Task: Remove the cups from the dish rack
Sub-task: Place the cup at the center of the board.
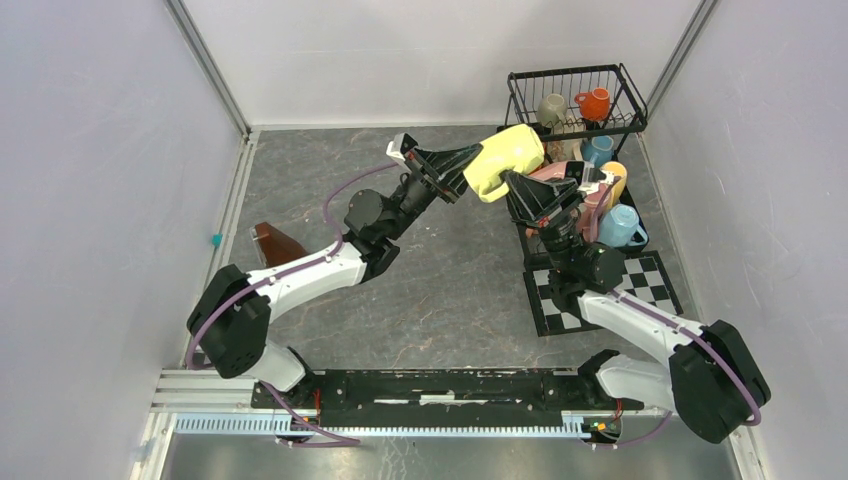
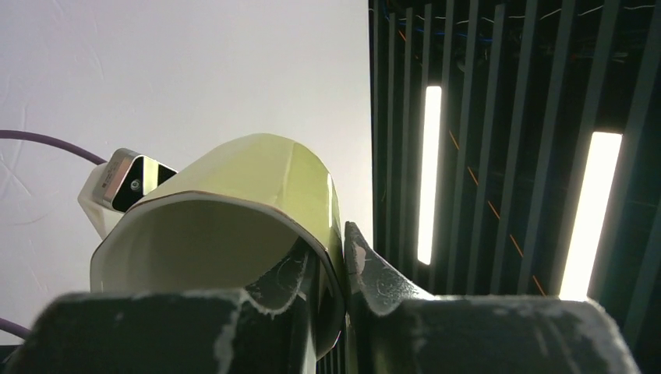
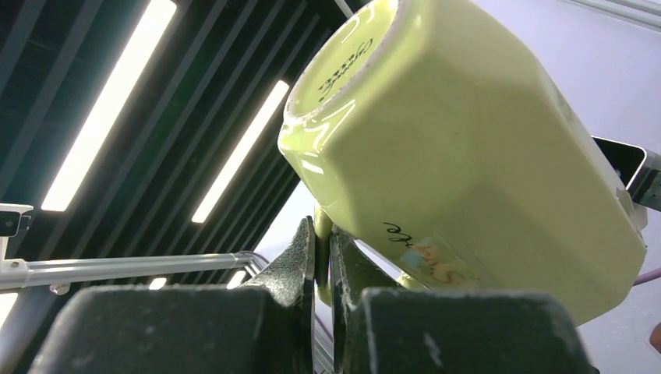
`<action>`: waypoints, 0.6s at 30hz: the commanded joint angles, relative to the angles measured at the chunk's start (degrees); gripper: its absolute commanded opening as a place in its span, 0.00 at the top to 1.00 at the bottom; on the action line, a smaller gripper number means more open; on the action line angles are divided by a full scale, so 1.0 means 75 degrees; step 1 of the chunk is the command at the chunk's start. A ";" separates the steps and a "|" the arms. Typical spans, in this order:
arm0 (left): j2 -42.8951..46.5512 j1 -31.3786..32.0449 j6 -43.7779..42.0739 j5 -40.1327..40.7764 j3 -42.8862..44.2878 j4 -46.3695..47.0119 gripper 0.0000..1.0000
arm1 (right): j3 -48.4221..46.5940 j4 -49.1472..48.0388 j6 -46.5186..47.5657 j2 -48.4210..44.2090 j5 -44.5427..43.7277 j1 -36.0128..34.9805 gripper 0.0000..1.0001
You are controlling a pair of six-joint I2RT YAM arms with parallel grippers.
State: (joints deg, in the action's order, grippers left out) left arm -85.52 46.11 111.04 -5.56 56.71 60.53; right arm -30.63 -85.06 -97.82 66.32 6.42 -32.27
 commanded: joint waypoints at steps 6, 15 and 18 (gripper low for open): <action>0.0352 0.0227 0.0069 -0.0052 0.0497 0.1081 0.98 | -0.0088 -0.0867 0.0673 -0.0188 0.0326 0.0012 0.91; 0.0503 0.0214 -0.0319 0.0525 0.0494 0.1245 0.98 | 0.0233 0.0141 0.1290 -0.0624 0.0487 0.0008 0.34; 0.0525 0.0184 -0.0408 0.0620 0.0519 0.1258 0.98 | 0.0381 0.0506 0.1518 -0.0822 0.0543 0.0007 0.25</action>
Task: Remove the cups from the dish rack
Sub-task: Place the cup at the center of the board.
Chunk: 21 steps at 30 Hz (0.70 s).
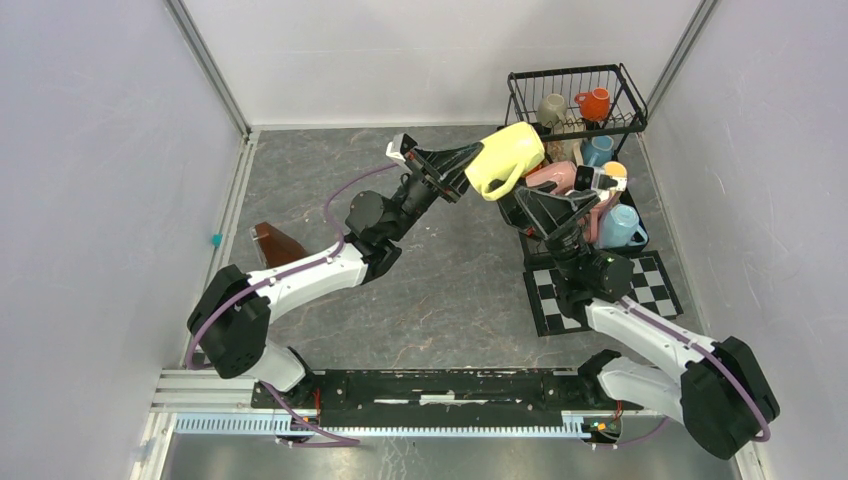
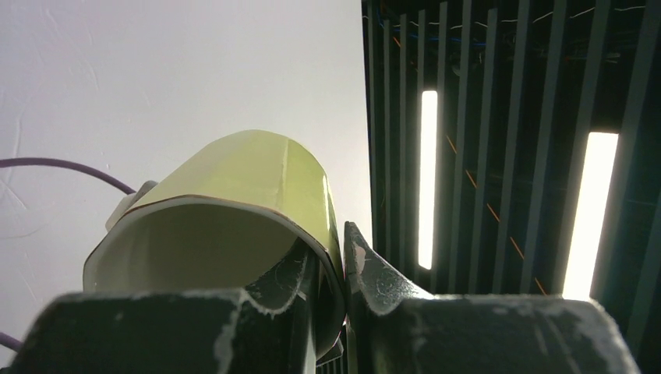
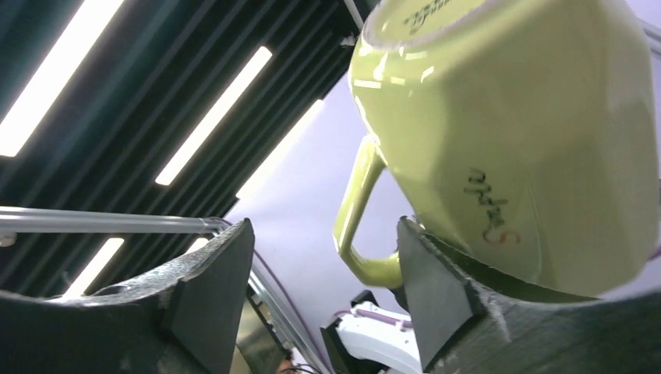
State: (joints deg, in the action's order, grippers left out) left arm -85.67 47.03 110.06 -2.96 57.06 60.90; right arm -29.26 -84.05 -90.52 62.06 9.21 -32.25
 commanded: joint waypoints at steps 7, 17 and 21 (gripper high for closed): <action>0.0872 -0.0117 -0.0939 -0.0271 0.0647 0.0265 0.98 | 0.0888 0.1921 0.1544 -0.1377 0.0306 0.0008 0.16; 0.2058 -0.0883 -0.3269 -0.1541 0.0782 -0.3921 0.98 | 0.0421 0.7866 0.4385 -0.3633 0.0235 0.0004 0.02; 0.2563 -0.1200 -0.4887 -0.1838 0.1028 -0.6292 0.98 | -0.0271 1.0418 0.5671 -0.4075 -0.0099 0.0000 0.02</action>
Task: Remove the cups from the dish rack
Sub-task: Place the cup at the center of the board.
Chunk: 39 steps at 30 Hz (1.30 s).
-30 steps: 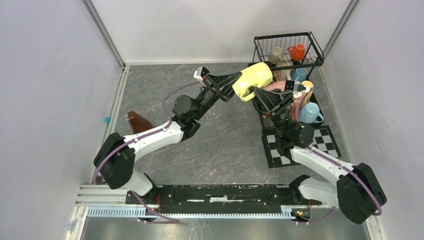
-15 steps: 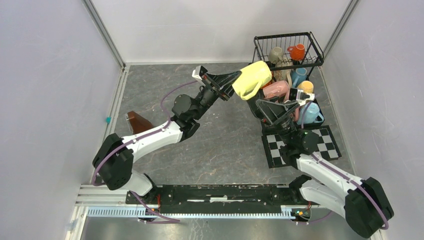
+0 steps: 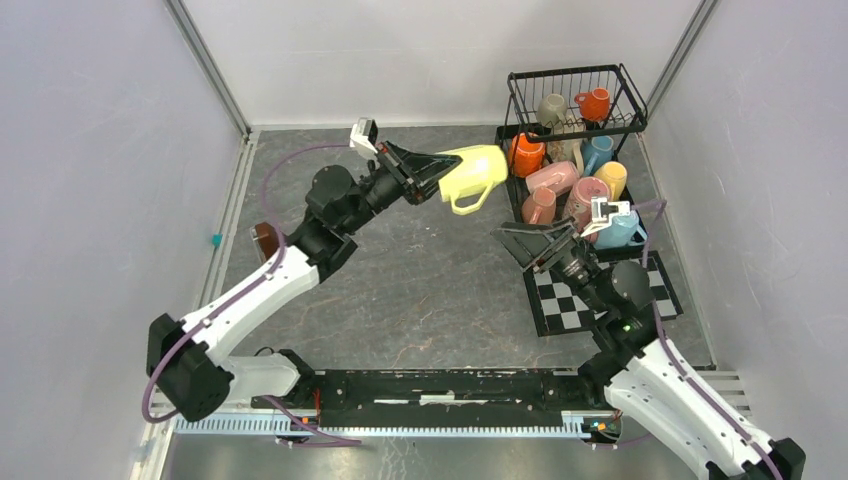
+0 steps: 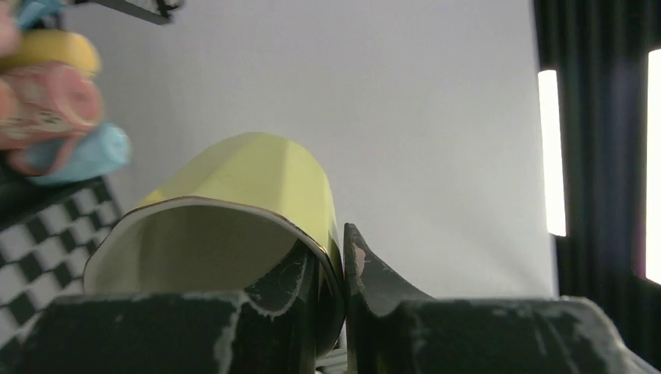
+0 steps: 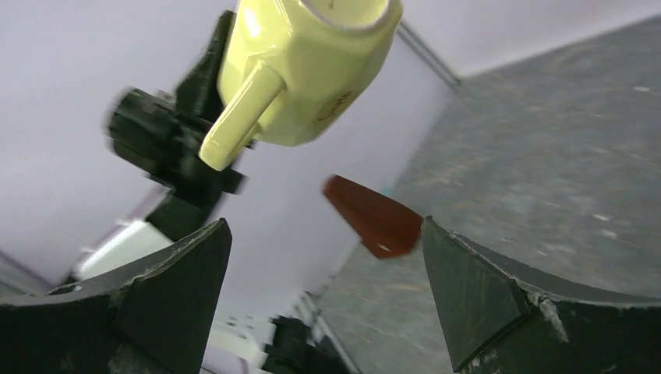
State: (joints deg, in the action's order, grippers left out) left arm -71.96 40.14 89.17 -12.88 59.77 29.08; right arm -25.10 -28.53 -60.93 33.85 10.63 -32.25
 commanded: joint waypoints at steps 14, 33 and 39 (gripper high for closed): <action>-0.0200 -0.0688 -0.6960 0.0650 0.1993 -0.7990 0.98 | -0.2887 0.7886 0.3972 -0.0163 -0.1702 0.0004 0.02; -0.3611 -0.1483 -0.8925 0.3832 0.3880 -1.0182 0.98 | -0.3134 0.9385 0.4534 0.0280 -0.2236 0.0001 0.02; -0.4302 -0.1846 -0.9144 0.3532 0.4249 -1.0223 0.98 | -0.3157 0.9308 0.4612 0.0396 -0.2250 0.0001 0.02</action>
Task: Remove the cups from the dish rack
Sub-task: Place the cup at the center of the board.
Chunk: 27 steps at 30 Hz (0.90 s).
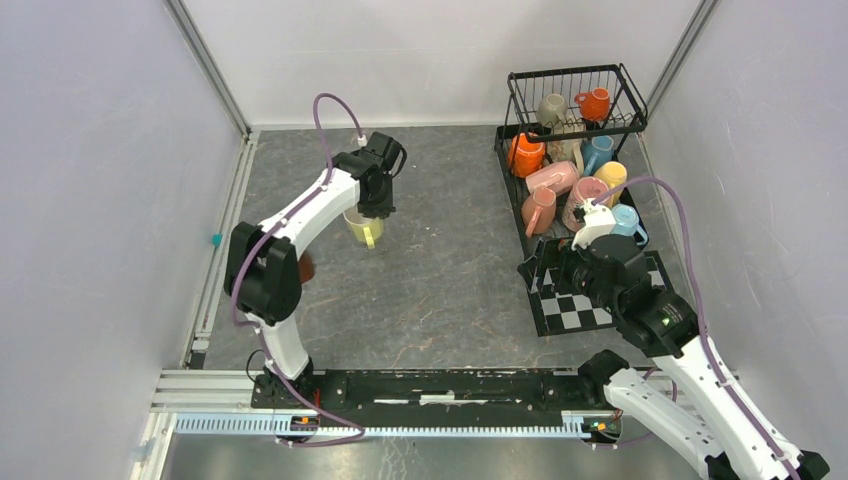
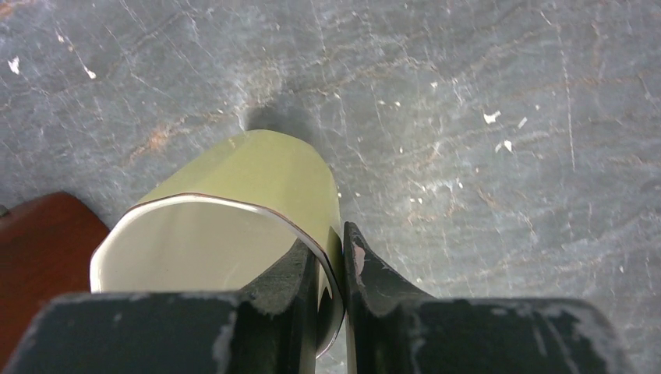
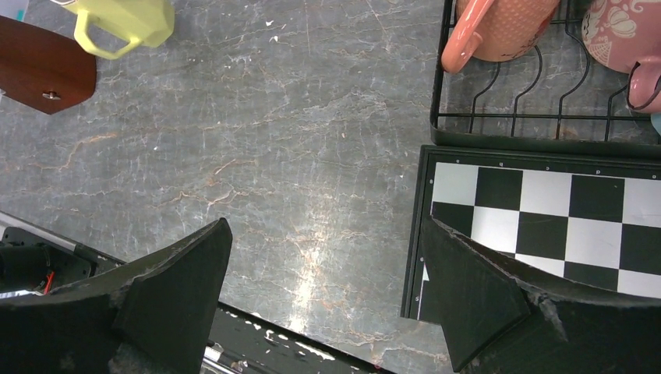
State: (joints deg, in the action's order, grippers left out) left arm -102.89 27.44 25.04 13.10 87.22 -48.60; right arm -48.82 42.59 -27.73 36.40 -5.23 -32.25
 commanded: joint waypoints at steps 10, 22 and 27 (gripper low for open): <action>-0.0756 -0.0288 -0.0713 0.0015 0.0807 0.0132 0.98 | 0.0029 -0.0366 0.0279 0.0195 -0.0035 0.0002 0.02; -0.0948 -0.0284 -0.0679 -0.0118 0.0823 0.0154 0.88 | 0.0097 -0.0382 0.0358 0.0210 -0.0075 0.0006 0.02; -0.0843 -0.0285 -0.0634 -0.0145 0.0679 0.0211 0.79 | 0.0186 -0.0424 0.0380 0.0163 -0.0026 0.0004 0.02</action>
State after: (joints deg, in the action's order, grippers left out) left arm -110.17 25.50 22.39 11.75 90.28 -48.66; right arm -48.07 41.67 -25.69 38.20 -5.17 -32.25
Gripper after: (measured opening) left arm 0.201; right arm 0.979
